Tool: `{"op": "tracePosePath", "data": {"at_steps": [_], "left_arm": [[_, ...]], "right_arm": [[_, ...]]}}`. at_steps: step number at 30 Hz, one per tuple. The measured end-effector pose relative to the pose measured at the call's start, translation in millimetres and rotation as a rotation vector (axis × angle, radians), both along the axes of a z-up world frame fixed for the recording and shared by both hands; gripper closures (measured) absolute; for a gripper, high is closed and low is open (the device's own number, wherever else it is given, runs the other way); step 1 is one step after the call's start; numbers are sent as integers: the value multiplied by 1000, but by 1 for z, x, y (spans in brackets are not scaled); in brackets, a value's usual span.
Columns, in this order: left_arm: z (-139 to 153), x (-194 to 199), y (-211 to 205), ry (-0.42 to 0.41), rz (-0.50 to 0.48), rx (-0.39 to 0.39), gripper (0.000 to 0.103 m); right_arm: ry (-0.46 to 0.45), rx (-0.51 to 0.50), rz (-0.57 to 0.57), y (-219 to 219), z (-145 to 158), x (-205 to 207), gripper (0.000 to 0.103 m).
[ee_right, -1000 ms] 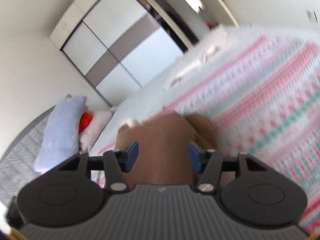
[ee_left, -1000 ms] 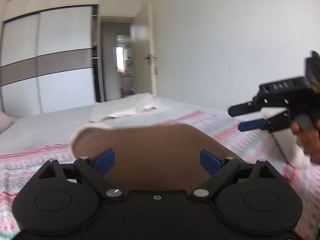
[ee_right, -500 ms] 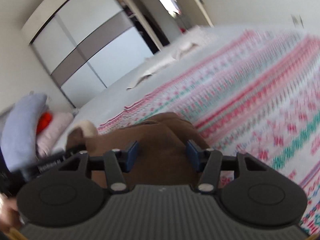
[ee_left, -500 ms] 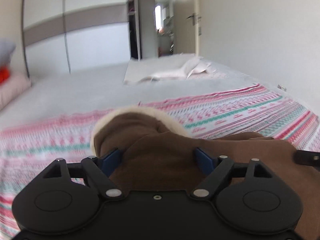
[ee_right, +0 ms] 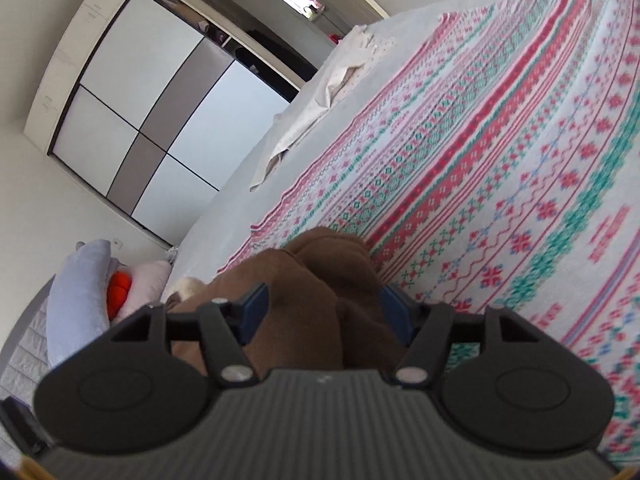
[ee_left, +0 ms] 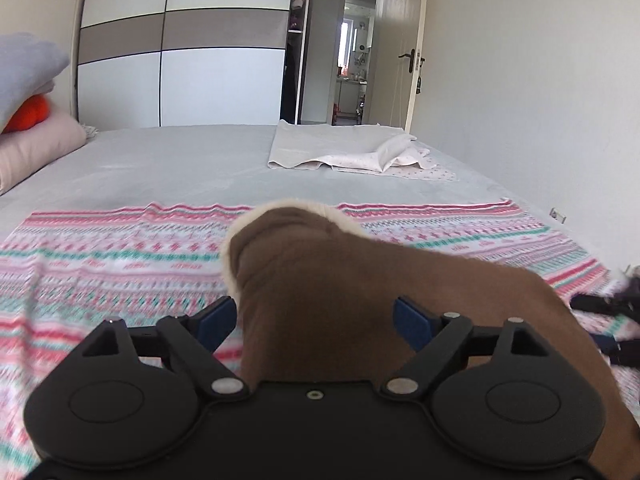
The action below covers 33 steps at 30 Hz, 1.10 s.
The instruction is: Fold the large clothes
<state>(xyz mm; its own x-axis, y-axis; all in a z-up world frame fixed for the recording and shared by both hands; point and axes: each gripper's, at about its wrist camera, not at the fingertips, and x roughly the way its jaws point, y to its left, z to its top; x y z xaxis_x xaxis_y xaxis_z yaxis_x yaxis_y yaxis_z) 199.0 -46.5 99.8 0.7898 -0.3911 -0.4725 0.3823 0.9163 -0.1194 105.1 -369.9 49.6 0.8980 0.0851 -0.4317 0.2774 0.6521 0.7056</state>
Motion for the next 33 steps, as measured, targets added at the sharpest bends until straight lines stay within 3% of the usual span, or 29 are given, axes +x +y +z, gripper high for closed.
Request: {"op": "tracePosePath", "data": {"at_steps": [7,11,17,21,27,33], "left_arm": [[9,-80,20,64,35,-35,14],[11,-122,23,82,57,-49,2],[3,-165,22,113,108,-45,0],[-5,-183,19,101,141,16,0],[-26,-193,20,212,166,57,0],[-35,-207,13,178,217,180,0]], "right_arm": [[9,-170,50,11,34,-53,29],[40,-261,81,26,52,-78,24],[29,-384,150,63,64,-126,7],[68,-462,163,87,58,-147,3],[116,-616,165,120,50,-163,0],[181,-744,171,139,37,-163,0]]}}
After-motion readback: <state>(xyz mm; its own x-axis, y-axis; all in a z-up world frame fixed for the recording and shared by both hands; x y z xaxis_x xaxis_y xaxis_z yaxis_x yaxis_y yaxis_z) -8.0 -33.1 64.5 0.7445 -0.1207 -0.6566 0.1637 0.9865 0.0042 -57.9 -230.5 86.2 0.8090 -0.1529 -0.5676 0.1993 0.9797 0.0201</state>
